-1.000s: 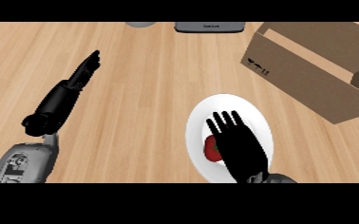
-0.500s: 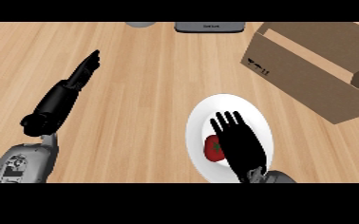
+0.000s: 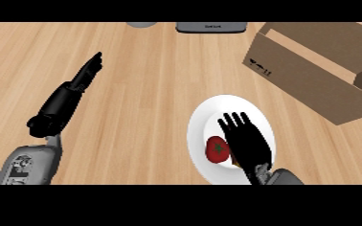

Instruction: Pick the sweet potato from the plate and place it in the cardboard box

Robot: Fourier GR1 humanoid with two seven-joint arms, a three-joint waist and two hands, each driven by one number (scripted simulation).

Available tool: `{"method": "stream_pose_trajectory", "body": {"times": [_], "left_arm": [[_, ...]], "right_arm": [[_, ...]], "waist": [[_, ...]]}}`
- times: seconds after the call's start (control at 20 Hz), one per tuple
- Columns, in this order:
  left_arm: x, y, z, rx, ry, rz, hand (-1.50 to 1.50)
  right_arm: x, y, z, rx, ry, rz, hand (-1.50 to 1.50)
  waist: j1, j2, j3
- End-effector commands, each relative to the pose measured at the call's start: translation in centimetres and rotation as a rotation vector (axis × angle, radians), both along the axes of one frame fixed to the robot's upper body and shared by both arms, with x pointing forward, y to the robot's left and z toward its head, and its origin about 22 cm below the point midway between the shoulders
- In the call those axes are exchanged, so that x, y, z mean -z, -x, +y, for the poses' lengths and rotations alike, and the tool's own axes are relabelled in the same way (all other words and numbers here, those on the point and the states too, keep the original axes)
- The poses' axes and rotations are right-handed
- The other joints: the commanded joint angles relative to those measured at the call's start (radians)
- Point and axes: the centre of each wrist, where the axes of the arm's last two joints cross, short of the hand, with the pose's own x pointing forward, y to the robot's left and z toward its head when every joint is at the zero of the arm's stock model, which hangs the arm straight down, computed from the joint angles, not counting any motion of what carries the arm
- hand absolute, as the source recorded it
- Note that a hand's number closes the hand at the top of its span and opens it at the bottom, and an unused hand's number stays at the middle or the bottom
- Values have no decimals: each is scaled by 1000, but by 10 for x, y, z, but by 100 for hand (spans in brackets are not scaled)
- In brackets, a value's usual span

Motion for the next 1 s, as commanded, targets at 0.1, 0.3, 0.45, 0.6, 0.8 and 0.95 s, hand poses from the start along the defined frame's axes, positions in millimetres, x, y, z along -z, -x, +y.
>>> {"method": "stream_pose_trajectory", "body": {"times": [0.1, 0.3, 0.45, 0.6, 0.8, 0.95], "left_arm": [[-9, 2, -14, 9, -20, -14, 0], [-3, -6, -13, 1, -1, 0, 0], [-13, -3, 0, -7, 9, -22, 0], [1, -7, -15, 12, 2, -4, 0], [-3, 2, -20, 21, -6, -24, 0], [-8, -9, 0, 19, 9, -9, 0]], "right_arm": [[19, -24, -3, -130, -17, 13, 150], [30, -5, 13, -203, -52, -95, 150], [21, -12, 7, -228, -61, -162, 150], [9, -42, 10, -222, -209, -131, 150], [-11, -91, 15, -180, -473, -69, 150], [-20, -115, 44, -215, -518, -150, 150]], "waist": [[6, 1, 1], [0, 1, 0], [2, 0, 0], [3, 3, 1], [28, 10, 2], [27, 10, 1]]}}
